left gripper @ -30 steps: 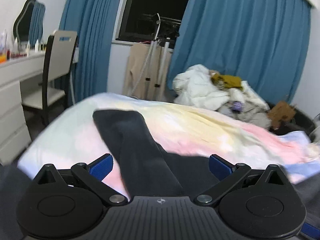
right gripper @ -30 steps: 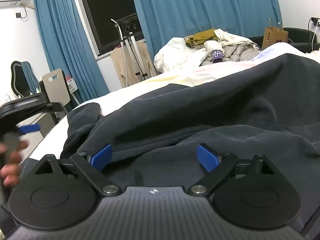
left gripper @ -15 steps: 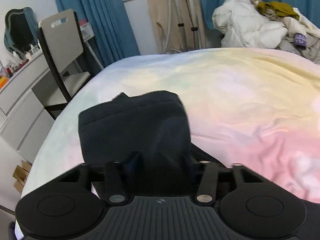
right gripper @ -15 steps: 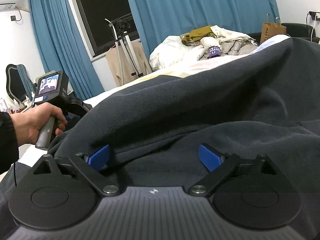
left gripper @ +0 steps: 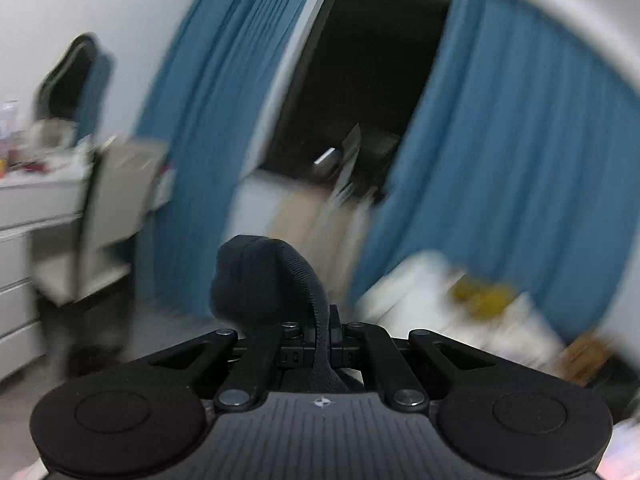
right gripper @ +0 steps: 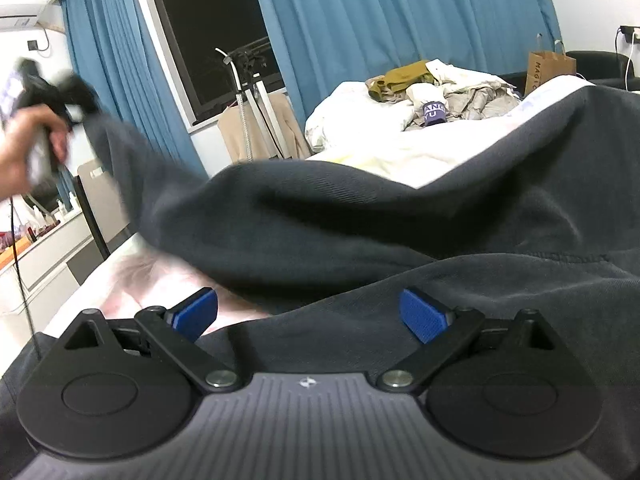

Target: Fold clothes

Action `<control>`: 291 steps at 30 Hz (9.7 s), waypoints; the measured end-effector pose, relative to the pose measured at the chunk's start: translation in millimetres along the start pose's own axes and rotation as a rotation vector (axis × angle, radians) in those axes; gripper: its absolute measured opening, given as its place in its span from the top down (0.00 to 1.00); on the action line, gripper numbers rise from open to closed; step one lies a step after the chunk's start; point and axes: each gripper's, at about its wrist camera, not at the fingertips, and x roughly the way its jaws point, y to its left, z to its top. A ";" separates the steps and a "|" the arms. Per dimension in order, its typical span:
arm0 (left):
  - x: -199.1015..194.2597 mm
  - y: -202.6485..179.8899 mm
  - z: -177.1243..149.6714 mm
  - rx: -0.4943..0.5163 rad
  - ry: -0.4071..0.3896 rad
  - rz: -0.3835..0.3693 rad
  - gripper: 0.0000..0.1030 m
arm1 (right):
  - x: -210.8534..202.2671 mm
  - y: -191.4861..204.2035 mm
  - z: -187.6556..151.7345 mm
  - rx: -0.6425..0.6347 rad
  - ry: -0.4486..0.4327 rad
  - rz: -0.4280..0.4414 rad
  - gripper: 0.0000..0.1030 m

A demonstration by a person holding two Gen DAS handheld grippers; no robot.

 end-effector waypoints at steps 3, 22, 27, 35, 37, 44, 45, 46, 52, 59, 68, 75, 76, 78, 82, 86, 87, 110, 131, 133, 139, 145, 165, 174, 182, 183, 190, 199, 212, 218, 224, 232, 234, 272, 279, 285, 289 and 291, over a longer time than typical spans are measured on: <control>-20.7 33.1 -4.2 -0.064 -0.036 -0.031 0.98 | -4.1 -2.6 2.1 0.025 -0.018 0.021 0.04; -81.7 192.7 -129.7 -0.256 0.175 0.124 0.28 | -7.0 -32.5 10.0 0.133 -0.072 0.058 0.04; -96.8 209.8 -117.3 -0.408 0.164 0.005 0.08 | -9.8 -43.7 15.0 0.151 -0.077 0.032 0.04; -83.2 184.7 -127.4 -0.556 0.346 -0.023 0.08 | -40.5 -78.6 54.9 0.188 -0.118 -0.016 0.04; -74.2 178.6 -130.3 -0.512 0.376 -0.022 0.08 | -48.2 -87.4 64.9 0.198 -0.128 -0.028 0.04; -51.2 169.1 -135.3 -0.414 0.405 -0.012 0.15 | -68.1 -152.3 112.9 0.263 -0.171 -0.132 0.03; -48.0 167.7 -135.3 -0.409 0.403 -0.008 0.15 | -69.1 -178.5 125.6 0.295 -0.181 -0.179 0.03; -44.8 166.2 -135.3 -0.403 0.401 -0.003 0.18 | -68.7 -204.6 137.0 0.335 -0.182 -0.223 0.03; -25.6 157.6 -135.0 -0.371 0.390 0.023 0.31 | -61.2 -325.5 164.0 0.533 -0.059 -0.361 0.07; -9.0 147.4 -132.4 -0.287 0.385 0.078 0.81 | -32.4 -360.5 145.0 0.694 0.099 -0.002 0.24; -49.1 156.0 -120.3 -0.286 0.207 -0.027 0.93 | -41.3 -349.7 150.4 0.668 0.031 -0.042 0.91; -81.8 166.9 -124.5 -0.223 0.192 -0.073 0.93 | -79.3 -347.0 173.9 0.656 -0.247 0.018 0.92; -82.5 166.8 -129.4 -0.192 0.207 -0.065 0.93 | -77.3 -348.9 173.2 0.648 -0.257 0.010 0.92; -81.8 165.8 -140.5 -0.130 0.240 -0.045 0.93 | -72.1 -353.5 170.5 0.633 -0.271 -0.012 0.92; -72.8 165.7 -158.7 -0.100 0.303 -0.017 0.91 | -28.2 -379.9 155.9 0.624 -0.183 -0.113 0.92; -72.0 165.6 -162.6 -0.092 0.299 -0.022 0.88 | 0.4 -403.7 129.8 0.608 -0.167 -0.121 0.91; -72.9 164.5 -162.3 -0.082 0.293 -0.024 0.86 | 3.6 -403.4 126.4 0.604 -0.172 -0.115 0.90; -303.3 351.2 -109.9 -0.638 0.388 -0.012 0.05 | -215.9 -310.4 90.9 0.433 -0.184 0.007 0.15; -279.4 368.9 -178.9 -0.668 0.771 -0.085 0.44 | -254.4 -303.2 -30.7 0.614 0.020 -0.183 0.13; -276.8 364.4 -175.5 -0.649 0.774 -0.070 0.50 | -242.1 -298.7 -28.9 0.584 0.033 -0.207 0.13; -289.6 351.8 -159.2 -0.571 0.744 -0.034 0.62 | -214.3 -303.7 -26.3 0.608 0.037 -0.300 0.35; -303.5 340.9 -146.1 -0.514 0.709 -0.017 0.65 | -236.8 -289.7 -13.9 0.613 -0.028 -0.331 0.81; -327.4 371.9 -156.7 -0.657 0.629 -0.202 0.24 | -322.3 -286.6 -85.0 0.741 -0.124 -0.369 0.85; -306.5 355.5 -165.9 -0.614 0.692 -0.159 0.32 | -322.5 -279.7 -72.0 0.677 -0.127 -0.352 0.84; -296.0 348.3 -151.1 -0.624 0.666 -0.047 0.50 | -316.1 -271.4 -49.0 0.637 -0.152 -0.351 0.84; -294.1 345.8 -150.2 -0.606 0.675 -0.027 0.53 | -314.2 -270.6 -45.4 0.629 -0.154 -0.349 0.84; -303.3 349.9 -139.3 -0.617 0.653 0.020 0.97 | -299.2 -263.3 -14.8 0.627 -0.181 -0.321 0.84; -325.7 363.2 -87.2 -0.736 0.484 -0.092 0.99 | -300.6 -248.7 41.9 0.617 -0.246 -0.255 0.84; -127.9 234.2 13.0 -0.614 0.436 -0.015 0.99 | -221.8 -284.4 89.1 0.730 -0.281 -0.216 0.84; 0.7 136.6 13.7 -0.431 0.431 0.079 0.98 | -134.2 -330.7 108.8 0.769 -0.281 -0.289 0.84; 60.3 113.4 -38.0 -0.314 0.416 0.065 0.87 | -79.5 -359.7 99.5 0.737 -0.246 -0.326 0.84; 40.0 121.7 -65.2 -0.315 0.341 -0.092 0.09 | -74.7 -345.3 101.8 0.608 -0.252 -0.308 0.52; 7.8 132.7 -66.2 -0.355 0.311 -0.151 0.03 | -89.5 -336.1 99.2 0.584 -0.305 -0.280 0.19; -48.2 200.0 -146.8 -0.475 0.436 -0.102 0.83 | -104.9 -307.6 1.6 0.791 -0.180 -0.456 0.55; -82.5 193.5 -126.5 -0.471 0.331 -0.126 0.91 | -147.2 -271.2 20.8 0.771 -0.317 -0.430 0.72; -125.4 171.3 -102.2 -0.439 0.277 -0.159 0.91 | -188.9 -261.8 72.1 0.748 -0.411 -0.348 0.77; -155.5 153.0 -107.2 -0.444 0.323 -0.187 0.91 | -222.8 -278.2 96.5 0.742 -0.447 -0.339 0.78; -176.0 143.9 -116.0 -0.438 0.363 -0.209 0.91 | -237.9 -288.4 103.9 0.740 -0.466 -0.351 0.78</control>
